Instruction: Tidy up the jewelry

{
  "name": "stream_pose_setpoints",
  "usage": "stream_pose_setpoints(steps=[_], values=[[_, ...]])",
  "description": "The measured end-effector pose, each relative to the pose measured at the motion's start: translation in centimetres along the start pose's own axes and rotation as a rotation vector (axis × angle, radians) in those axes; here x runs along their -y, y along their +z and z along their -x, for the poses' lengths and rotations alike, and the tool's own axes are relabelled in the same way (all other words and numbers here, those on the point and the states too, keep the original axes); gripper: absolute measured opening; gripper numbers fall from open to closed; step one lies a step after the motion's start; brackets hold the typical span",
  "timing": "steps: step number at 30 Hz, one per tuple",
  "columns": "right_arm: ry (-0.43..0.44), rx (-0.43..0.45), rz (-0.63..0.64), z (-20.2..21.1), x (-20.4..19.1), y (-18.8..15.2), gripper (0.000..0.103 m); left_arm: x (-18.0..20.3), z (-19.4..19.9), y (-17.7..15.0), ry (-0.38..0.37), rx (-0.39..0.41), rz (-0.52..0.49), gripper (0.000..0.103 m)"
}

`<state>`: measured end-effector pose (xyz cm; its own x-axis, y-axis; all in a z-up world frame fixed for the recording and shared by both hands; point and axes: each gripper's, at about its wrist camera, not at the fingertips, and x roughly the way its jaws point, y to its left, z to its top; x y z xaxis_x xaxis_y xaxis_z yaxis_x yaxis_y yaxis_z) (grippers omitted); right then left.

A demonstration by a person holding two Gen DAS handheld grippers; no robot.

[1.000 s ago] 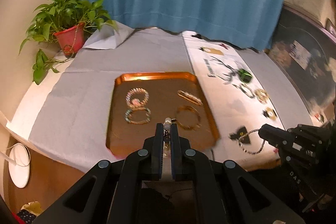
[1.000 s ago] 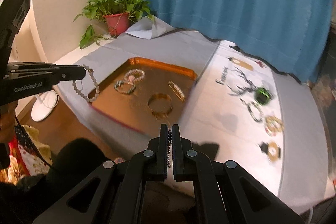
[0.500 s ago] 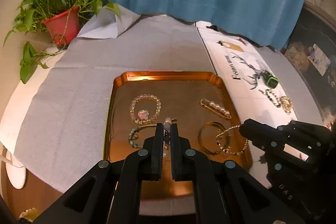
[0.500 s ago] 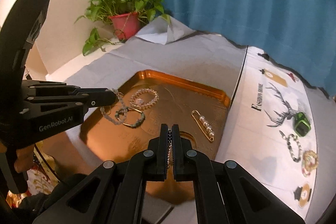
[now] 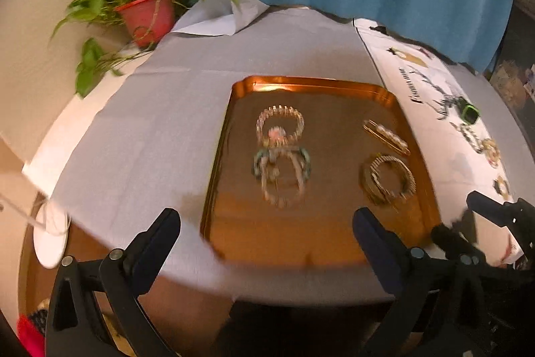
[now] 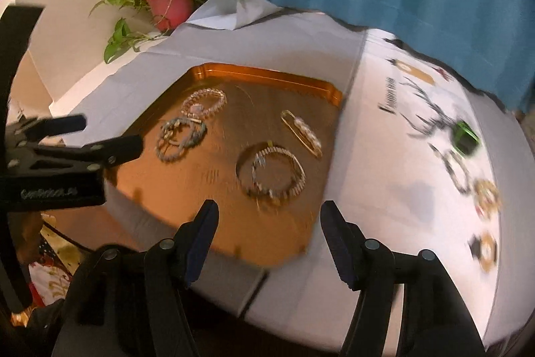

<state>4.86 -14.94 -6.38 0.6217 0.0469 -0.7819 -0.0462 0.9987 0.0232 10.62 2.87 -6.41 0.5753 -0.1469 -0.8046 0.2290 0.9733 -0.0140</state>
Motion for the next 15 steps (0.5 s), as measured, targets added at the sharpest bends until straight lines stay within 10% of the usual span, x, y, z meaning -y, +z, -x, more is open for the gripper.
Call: stream_pose_setpoints(steps=[15], values=[[-0.055, 0.220, -0.043, 15.0, -1.5, -5.7, 0.068, 2.7, 14.6, -5.2, 0.036, 0.173, -0.036, 0.102]])
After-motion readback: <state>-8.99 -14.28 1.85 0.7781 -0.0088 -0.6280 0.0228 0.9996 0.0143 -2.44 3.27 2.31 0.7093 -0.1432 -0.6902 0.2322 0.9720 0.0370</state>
